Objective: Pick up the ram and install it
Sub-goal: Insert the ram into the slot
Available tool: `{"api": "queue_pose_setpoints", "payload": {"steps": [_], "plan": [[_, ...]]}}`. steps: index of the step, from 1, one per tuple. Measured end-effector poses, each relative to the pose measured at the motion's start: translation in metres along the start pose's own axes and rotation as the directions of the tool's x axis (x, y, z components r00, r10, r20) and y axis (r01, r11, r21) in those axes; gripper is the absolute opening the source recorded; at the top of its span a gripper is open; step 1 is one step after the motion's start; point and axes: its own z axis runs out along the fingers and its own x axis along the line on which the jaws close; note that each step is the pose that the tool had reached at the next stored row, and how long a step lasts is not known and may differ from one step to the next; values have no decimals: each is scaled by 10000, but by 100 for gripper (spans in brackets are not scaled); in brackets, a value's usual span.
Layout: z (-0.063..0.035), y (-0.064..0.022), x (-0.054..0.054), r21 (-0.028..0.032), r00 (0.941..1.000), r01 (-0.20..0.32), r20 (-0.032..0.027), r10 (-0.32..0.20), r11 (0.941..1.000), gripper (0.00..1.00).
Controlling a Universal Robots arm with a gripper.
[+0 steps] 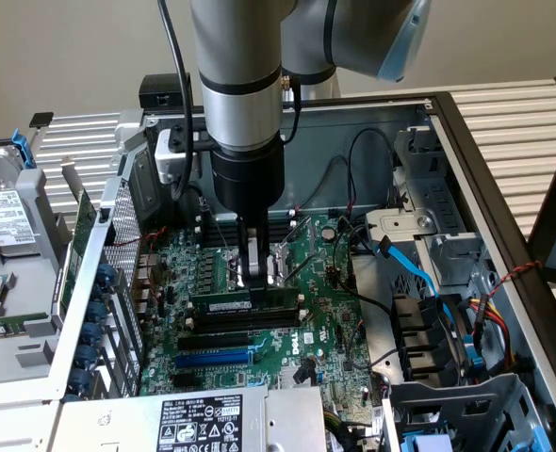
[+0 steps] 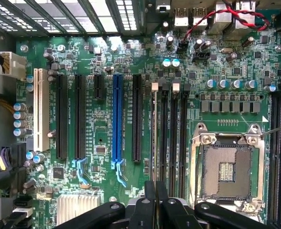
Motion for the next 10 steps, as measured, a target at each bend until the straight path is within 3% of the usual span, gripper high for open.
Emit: {"api": "queue_pose_setpoints", "payload": {"steps": [10], "plan": [[34,1,-13,3,10000,19,-93,-19,10000,13]]}}
